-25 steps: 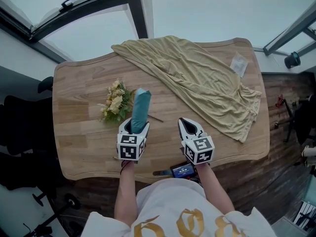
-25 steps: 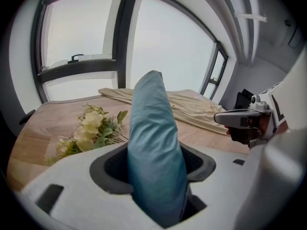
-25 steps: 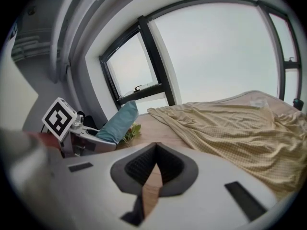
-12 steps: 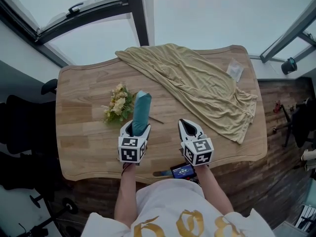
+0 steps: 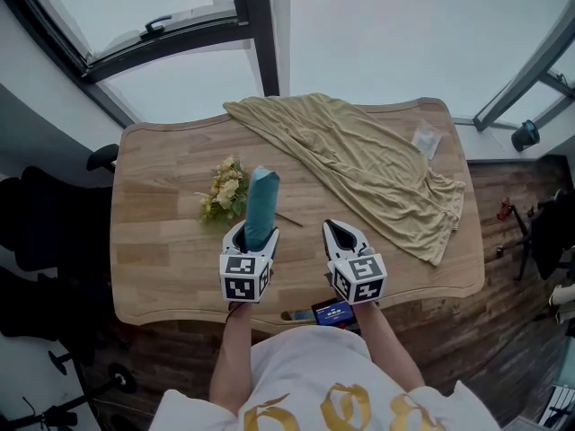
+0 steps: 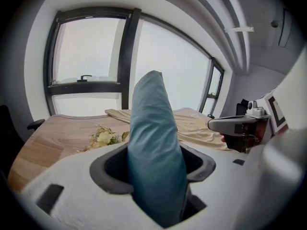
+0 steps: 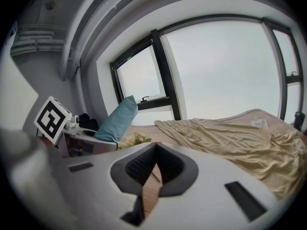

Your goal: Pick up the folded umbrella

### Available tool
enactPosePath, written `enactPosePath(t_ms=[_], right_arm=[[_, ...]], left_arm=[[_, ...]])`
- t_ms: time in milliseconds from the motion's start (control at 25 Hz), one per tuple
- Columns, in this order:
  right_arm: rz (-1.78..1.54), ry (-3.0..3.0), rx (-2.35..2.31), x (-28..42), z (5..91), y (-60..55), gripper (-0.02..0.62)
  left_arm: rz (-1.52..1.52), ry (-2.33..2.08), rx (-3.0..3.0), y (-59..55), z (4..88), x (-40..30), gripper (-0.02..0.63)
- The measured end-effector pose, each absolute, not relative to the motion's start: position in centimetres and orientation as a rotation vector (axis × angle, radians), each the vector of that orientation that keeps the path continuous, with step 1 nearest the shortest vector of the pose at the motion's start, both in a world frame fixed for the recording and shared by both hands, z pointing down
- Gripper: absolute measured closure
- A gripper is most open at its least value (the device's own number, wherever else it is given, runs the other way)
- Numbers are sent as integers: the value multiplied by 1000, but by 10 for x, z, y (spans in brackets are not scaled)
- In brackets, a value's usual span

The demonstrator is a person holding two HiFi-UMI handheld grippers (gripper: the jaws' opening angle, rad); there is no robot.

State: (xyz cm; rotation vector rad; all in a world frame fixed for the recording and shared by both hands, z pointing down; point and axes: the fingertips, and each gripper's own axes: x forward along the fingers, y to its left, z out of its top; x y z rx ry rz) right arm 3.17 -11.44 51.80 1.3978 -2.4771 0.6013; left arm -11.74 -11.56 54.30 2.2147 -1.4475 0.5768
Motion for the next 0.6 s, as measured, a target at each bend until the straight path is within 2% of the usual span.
enactPosePath(t_ms=[600], right_arm=[[475, -2572, 1396, 17, 477, -83, 586]], left_arm=[[469, -1509, 2295, -80, 496, -121, 316]])
